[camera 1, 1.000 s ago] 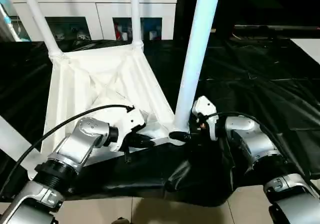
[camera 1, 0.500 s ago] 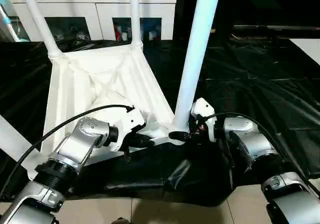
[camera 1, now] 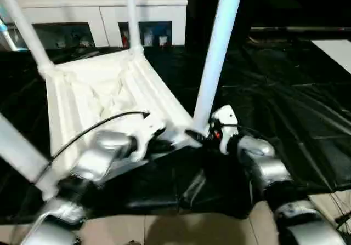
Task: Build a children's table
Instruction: Rotate leg to tighten
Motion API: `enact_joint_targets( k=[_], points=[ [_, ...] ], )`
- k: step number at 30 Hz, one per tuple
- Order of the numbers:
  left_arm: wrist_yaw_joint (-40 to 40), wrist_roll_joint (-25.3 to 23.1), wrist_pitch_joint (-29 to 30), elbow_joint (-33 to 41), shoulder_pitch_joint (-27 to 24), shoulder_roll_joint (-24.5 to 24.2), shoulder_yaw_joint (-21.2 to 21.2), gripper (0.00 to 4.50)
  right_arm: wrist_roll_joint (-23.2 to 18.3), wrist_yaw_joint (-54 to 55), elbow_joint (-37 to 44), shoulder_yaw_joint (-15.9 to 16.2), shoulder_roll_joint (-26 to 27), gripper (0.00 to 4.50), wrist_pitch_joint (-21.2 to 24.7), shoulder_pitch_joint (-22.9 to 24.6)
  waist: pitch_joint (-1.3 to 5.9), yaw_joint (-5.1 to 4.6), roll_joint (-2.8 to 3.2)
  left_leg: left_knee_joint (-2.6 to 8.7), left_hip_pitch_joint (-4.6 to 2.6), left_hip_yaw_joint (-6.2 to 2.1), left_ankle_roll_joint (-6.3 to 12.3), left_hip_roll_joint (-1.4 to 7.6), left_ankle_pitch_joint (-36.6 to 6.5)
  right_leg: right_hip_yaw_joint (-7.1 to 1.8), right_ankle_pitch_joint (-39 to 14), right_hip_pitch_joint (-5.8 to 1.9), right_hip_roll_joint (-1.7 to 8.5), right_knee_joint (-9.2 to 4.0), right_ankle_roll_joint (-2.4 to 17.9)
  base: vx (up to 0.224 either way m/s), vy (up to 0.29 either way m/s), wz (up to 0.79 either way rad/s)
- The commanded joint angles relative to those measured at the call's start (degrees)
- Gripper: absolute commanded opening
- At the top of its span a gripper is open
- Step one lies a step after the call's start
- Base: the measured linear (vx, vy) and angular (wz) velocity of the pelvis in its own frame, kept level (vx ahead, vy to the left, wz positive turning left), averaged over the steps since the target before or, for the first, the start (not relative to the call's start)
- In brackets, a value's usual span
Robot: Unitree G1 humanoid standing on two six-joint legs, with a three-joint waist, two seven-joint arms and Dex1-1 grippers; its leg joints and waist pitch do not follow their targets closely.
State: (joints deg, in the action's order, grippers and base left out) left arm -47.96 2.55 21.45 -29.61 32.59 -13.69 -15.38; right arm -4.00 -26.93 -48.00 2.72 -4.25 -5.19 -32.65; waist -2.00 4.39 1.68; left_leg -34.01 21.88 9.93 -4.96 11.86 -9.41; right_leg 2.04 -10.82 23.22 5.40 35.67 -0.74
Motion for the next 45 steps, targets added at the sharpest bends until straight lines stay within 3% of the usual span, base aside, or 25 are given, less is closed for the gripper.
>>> enact_joint_targets(
  k=[1, 6, 8, 10, 13, 19, 22, 25, 27, 30, 33, 35, 37, 41, 44, 45],
  points=[
    [3.13, 1.31, -0.20, -3.95, -0.19, 4.19, -0.66, 0.00, 1.98, 6.60, -3.36, 1.18, 2.58, 2.72, 0.72, -0.84, 2.63, -0.34, -0.79, 4.76, -1.02, 0.12, -0.63, 0.21, -19.52, -1.27, -21.08, -1.63, 1.78, -5.57, 9.42, 0.000, 0.000, 0.00],
    [9.54, -0.54, -0.61, -10.54, 3.51, 8.33, 0.78, 0.00, 2.24, 18.18, -7.95, -0.69, 7.53, 2.72, 1.67, -3.91, 2.88, -0.18, -0.45, 5.08, -1.43, 0.00, -0.48, 0.30, -20.55, -1.17, -20.90, -1.48, 1.72, -5.94, 8.29, 0.000, 0.000, 0.00],
    [9.24, -1.32, -1.87, -11.48, 3.99, 8.37, 0.62, 0.00, 2.11, 18.61, -9.29, -1.27, 9.05, 2.72, 1.55, -4.64, 2.86, -0.13, -0.66, 5.24, -0.92, -0.03, -0.01, 0.25, -19.80, -1.14, -19.46, -1.77, 1.75, -5.86, 8.18, 0.000, 0.000, 0.00],
    [8.98, -1.58, -2.35, -11.66, 4.06, 8.29, 0.53, 0.00, 1.60, 17.93, -9.65, -1.69, 9.59, 2.72, 1.40, -4.79, 2.84, -0.09, -0.58, 5.31, -1.02, -0.04, 0.19, 0.29, -20.76, -1.11, -20.25, -1.69, 1.77, -6.04, 7.51, 0.000, 0.000, 0.00],
    [7.40, -1.90, -3.30, -11.08, 3.54, 7.29, 0.01, 0.00, 0.74, 17.68, -9.45, -2.47, 9.92, 3.42, 0.09, -4.79, 2.81, -0.10, -0.69, 5.37, -0.96, -0.03, 0.20, 0.28, -21.32, -1.14, -21.53, -1.70, 1.89, -6.20, 7.10, 0.000, 0.000, 0.00],
    [2.93, -2.67, -4.40, -8.98, 2.25, 4.59, -1.28, 0.00, 1.90, 15.36, -7.36, -1.61, 6.93, 3.88, -2.05, -4.83, 2.83, -0.33, -1.04, 5.49, -0.80, 0.08, 0.61, 0.33, -19.88, -1.14, -21.65, -1.78, 1.97, -6.29, 7.14, 0.000, 0.000, 0.00],
    [-1.48, -2.62, -5.14, -5.78, 0.70, 1.67, -2.34, 0.00, 2.15, 8.91, -3.40, -1.10, 2.08, 3.92, -1.92, -4.07, 3.09, -0.17, -1.23, 5.37, -0.70, 0.15, 1.24, 0.48, -17.43, -1.13, -18.89, -2.09, 1.98, -6.00, 7.62, 0.000, 0.000, 0.00],
    [-5.73, -2.62, -5.51, -2.83, -0.95, -1.19, -3.33, 0.00, 0.98, -0.75, 0.67, -0.38, -2.25, 3.92, -0.89, -2.93, 3.19, 0.36, -1.16, 4.96, -0.89, 0.55, 2.58, 0.78, -13.90, -1.29, -11.59, -2.05, 1.73, -5.31, 10.06, 0.000, 0.000, 0.00],
    [-6.91, -2.57, -5.67, -2.02, -1.39, -2.02, -3.65, 0.00, 0.91, -3.75, 1.65, 0.20, -3.56, 3.92, -0.75, -2.60, 3.37, 0.54, -1.18, 4.72, -0.44, 0.55, 3.73, 0.72, -10.72, -1.13, -6.42, -2.54, 1.61, -4.60, 11.36, 0.000, 0.000, 0.00],
    [-14.68, -0.75, -5.39, 3.68, -4.07, -6.30, -5.45, 0.00, 1.65, -16.80, 5.70, 4.65, -9.89, 3.92, 0.23, -0.77, 3.41, 0.63, -1.10, 4.51, -0.35, 0.43, 4.74, 0.88, -9.55, -0.95, -3.35, -2.72, 1.55, -4.08, 12.43, 0.000, 0.000, 0.00],
    [-20.35, 1.19, -2.99, 8.89, -6.01, -9.91, -6.50, 0.00, -0.18, -28.35, 11.36, 7.84, -14.34, 3.92, 1.65, 1.50, 3.37, 0.45, -1.29, 4.42, -0.61, 0.59, 4.93, 0.92, -10.51, -1.01, -3.11, -2.58, 1.43, -3.95, 13.59, 0.000, 0.000, 0.00],
    [-21.43, 1.44, -2.11, 9.92, -6.34, -10.69, -6.63, 0.00, -1.12, -31.28, 12.89, 8.19, -15.14, 3.92, 2.87, 2.01, 3.30, 0.69, -1.14, 4.37, -0.67, 0.65, 5.34, 1.02, -10.21, -1.08, -2.54, -2.57, 1.45, -3.88, 13.92, 0.000, 0.000, 0.00],
    [-23.02, 1.70, -0.87, 11.20, -6.68, -12.08, -6.53, 0.00, -1.92, -36.12, 14.01, 8.77, -16.57, 3.92, 3.90, 2.13, 3.27, 0.80, -1.40, 4.38, -0.79, 0.69, 5.38, 1.06, -10.53, -1.00, -2.92, -2.63, 1.34, -3.89, 14.36, 0.000, 0.000, 0.00],
    [-23.77, 1.98, -0.50, 11.35, -6.64, -12.72, -6.51, 0.00, -2.37, -37.96, 13.52, 8.83, -16.85, 3.92, 3.81, 1.50, 2.94, 0.75, -1.64, 4.69, -0.73, 0.58, 3.69, 1.04, -13.37, -1.17, -8.06, -2.48, 1.73, -4.27, 13.87, 0.000, 0.000, 0.00],
    [-23.48, 2.14, -0.05, 11.56, -6.46, -12.94, -6.55, 0.00, -3.18, -39.01, 13.38, 8.93, -16.68, 3.92, 4.85, 0.92, 2.96, 0.70, -1.68, 4.68, -0.79, 0.54, 3.06, 1.00, -13.58, -1.25, -8.47, -2.47, 1.75, -4.28, 13.54, 0.000, 0.000, 0.00],
    [-23.48, 2.16, 0.17, 11.76, -6.46, -13.00, -6.55, 0.00, -3.44, -39.33, 13.56, 8.95, -16.64, 3.64, 5.32, 0.87, 3.03, 0.67, -1.68, 4.62, -0.80, 0.52, 3.12, 0.99, -12.96, -1.24, -7.49, -2.55, 1.68, -4.16, 13.66, 0.000, 0.000, 0.00]
  ],
)
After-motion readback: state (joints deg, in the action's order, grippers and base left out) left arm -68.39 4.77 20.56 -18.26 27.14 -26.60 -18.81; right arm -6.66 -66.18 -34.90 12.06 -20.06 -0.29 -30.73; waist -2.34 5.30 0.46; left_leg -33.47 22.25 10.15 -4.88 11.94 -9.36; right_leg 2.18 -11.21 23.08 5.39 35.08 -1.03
